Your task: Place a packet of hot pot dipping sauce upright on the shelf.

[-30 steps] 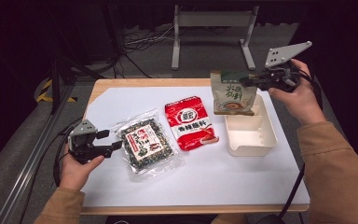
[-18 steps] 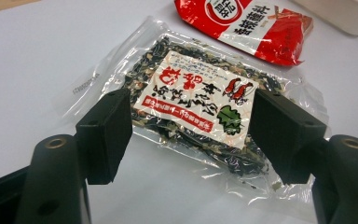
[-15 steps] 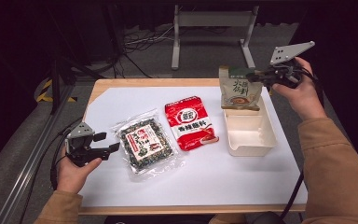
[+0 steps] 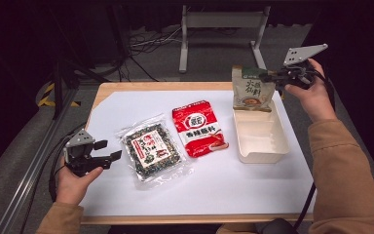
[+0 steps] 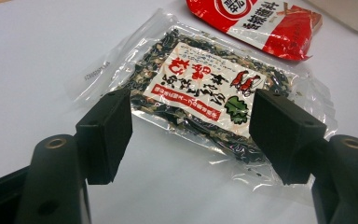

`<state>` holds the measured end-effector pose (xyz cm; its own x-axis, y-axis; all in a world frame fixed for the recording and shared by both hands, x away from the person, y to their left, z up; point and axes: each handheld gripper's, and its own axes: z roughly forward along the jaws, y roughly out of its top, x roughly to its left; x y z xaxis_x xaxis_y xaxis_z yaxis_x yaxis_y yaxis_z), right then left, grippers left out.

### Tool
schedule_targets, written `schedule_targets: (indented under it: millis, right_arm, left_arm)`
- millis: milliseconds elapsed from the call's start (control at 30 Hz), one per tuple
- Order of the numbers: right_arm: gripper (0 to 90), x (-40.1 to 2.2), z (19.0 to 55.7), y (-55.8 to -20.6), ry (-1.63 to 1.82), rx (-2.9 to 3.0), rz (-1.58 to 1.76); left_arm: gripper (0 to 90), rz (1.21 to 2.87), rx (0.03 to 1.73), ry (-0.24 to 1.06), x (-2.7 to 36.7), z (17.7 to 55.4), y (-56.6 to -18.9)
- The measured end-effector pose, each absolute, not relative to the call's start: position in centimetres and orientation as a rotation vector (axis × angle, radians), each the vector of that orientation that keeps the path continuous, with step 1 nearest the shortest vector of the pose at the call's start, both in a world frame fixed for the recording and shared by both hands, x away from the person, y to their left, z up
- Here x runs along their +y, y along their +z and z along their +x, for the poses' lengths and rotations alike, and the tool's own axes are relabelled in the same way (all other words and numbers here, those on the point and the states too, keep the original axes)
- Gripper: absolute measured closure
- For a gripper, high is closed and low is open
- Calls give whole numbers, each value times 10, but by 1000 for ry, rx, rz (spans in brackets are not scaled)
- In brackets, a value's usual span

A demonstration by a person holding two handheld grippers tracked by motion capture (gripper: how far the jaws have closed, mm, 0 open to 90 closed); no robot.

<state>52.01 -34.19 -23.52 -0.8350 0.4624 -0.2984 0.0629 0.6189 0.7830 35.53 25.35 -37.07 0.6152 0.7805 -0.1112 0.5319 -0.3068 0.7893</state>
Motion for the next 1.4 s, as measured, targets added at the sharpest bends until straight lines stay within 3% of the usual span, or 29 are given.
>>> schedule_targets:
  millis: [1400]
  right_arm:
    - [888, -348, 547, -284, 1035, 2412, 528]
  left_arm:
    - [307, 1996, 1029, 366, 251, 358, -372]
